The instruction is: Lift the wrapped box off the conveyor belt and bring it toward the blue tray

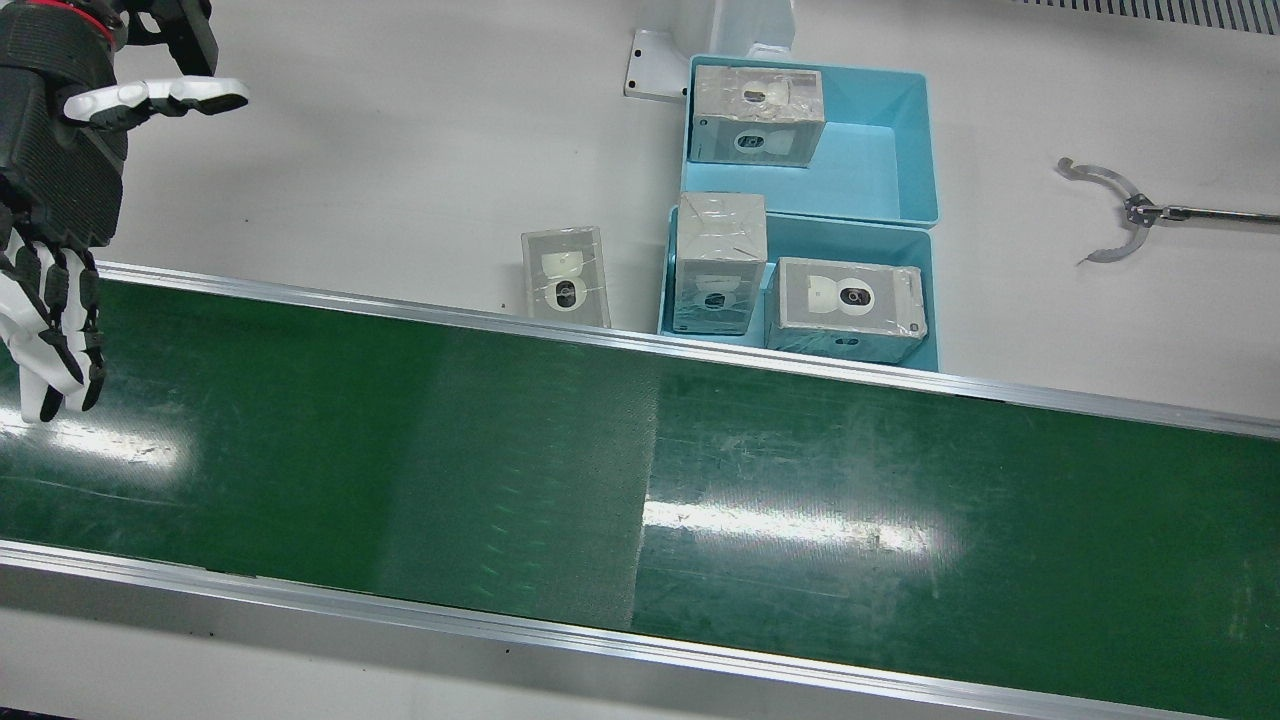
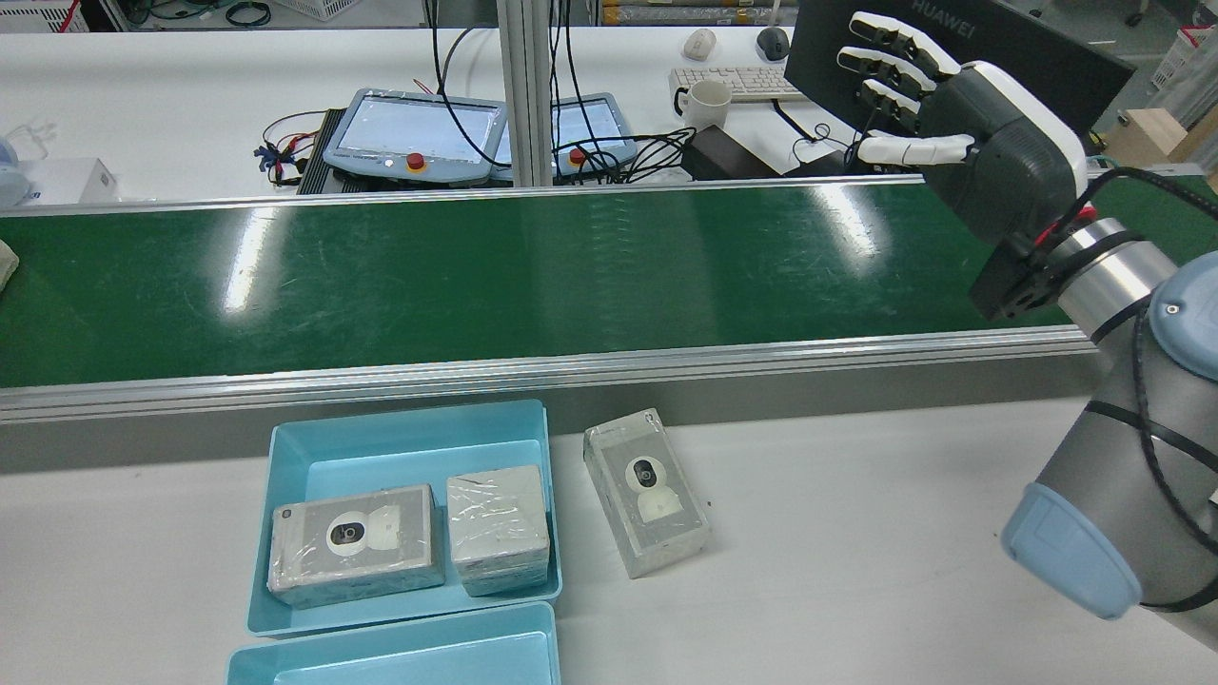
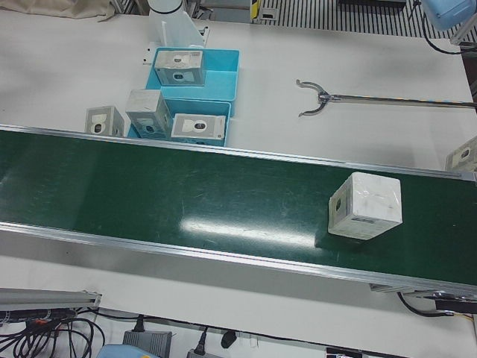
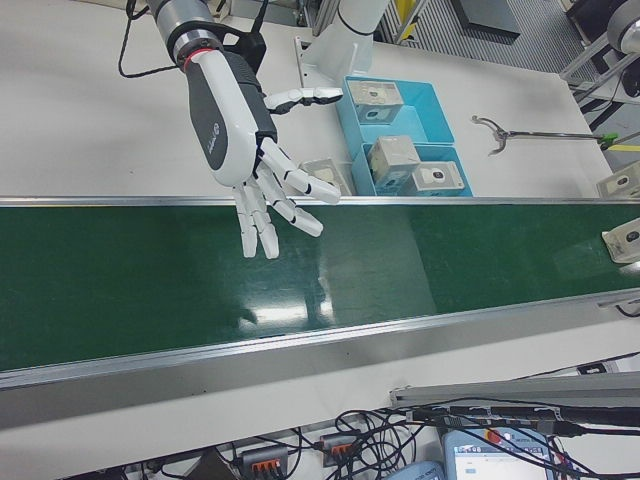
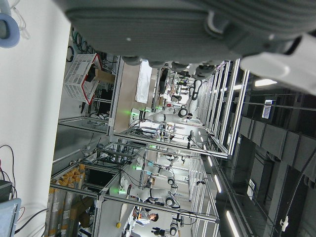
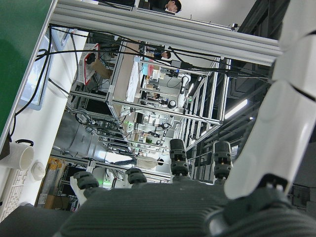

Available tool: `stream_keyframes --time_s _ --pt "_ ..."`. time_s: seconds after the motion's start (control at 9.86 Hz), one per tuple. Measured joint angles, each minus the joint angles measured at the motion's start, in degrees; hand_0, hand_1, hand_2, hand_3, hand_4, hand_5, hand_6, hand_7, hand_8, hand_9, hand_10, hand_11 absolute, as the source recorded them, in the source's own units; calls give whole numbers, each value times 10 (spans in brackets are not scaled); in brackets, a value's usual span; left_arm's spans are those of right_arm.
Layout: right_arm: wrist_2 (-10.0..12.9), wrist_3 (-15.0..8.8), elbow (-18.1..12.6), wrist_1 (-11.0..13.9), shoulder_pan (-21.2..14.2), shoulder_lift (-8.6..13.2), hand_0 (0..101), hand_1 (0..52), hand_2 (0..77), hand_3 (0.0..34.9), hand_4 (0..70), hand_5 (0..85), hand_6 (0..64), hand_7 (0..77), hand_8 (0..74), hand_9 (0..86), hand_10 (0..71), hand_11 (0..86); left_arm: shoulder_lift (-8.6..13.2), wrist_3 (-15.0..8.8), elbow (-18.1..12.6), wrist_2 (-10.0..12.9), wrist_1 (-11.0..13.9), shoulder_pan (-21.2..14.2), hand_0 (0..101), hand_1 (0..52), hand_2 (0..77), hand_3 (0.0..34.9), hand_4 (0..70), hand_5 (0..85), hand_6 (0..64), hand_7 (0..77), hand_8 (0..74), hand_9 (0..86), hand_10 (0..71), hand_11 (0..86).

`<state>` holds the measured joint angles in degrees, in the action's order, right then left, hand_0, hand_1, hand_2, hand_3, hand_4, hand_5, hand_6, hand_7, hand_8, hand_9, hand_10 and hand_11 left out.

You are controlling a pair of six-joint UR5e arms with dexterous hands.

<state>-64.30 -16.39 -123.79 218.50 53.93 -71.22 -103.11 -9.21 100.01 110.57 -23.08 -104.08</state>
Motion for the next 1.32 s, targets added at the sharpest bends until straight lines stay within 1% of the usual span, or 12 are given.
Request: stream_keyframes --time_s 0.1,0.2,0.3,0.41,0.51,0.61,0.71,0.81,0.91,1.01,1.12,1.32 --pt "-1 5 -7 0 1 -10 407 82 109 301 60 196 0 175 0 54 27 54 0 0 0 0 0 0 0 0 11 0 0 5 0 5 5 5 5 0" --pt "-1 8 -9 0 1 -15 400 82 109 299 22 169 0 175 0 54 22 44 0 0 0 0 0 0 0 0 11 0 0 5 0 5 5 0 5 0" --pt "-4 11 -10 -1 7 -16 400 82 109 299 22 169 0 175 0 54 22 44 0 0 0 0 0 0 0 0 11 0 0 5 0 5 5 0 0 0" --pt "-8 12 -6 -2 12 -14 399 82 109 300 54 180 0 175 0 54 22 33 0 0 0 0 0 0 0 0 11 0 0 5 0 5 5 0 0 0" --pt "-12 13 -2 -5 12 -10 399 82 109 301 54 191 0 175 0 54 22 38 0 0 0 0 0 0 0 0 5 0 0 5 0 5 5 0 0 0" --pt "-14 14 1 -6 9 -3 399 82 120 301 71 202 0 185 5 54 22 38 0 0 0 0 0 0 0 0 11 0 0 5 0 5 0 0 5 0" --pt "-15 15 2 -7 3 5 407 98 131 299 71 207 0 196 5 54 22 38 0 0 0 0 0 0 0 0 11 0 0 5 0 5 0 0 5 0" --pt "-16 16 1 -7 -2 13 415 98 131 300 54 202 0 196 5 54 22 38 0 0 0 0 0 0 0 0 11 0 0 5 0 5 0 0 0 0" --pt "-16 16 -1 -7 -10 19 424 125 142 300 71 196 0 196 5 54 22 38 0 0 0 0 0 0 0 0 11 0 0 5 0 5 5 0 5 0" --pt "-15 16 1 -7 -21 23 424 125 142 300 71 196 0 196 5 54 22 38 0 0 0 0 0 0 0 0 5 0 0 5 0 5 5 0 5 0" --pt "-15 16 6 -6 -31 29 429 109 153 300 87 207 0 196 5 54 22 33 0 0 0 0 0 0 0 0 5 0 0 5 0 5 5 0 5 0" --pt "-14 16 22 -2 -43 57 440 115 153 301 98 218 0 207 5 54 5 27 0 0 0 0 0 0 0 0 5 0 0 5 0 5 5 0 0 0"
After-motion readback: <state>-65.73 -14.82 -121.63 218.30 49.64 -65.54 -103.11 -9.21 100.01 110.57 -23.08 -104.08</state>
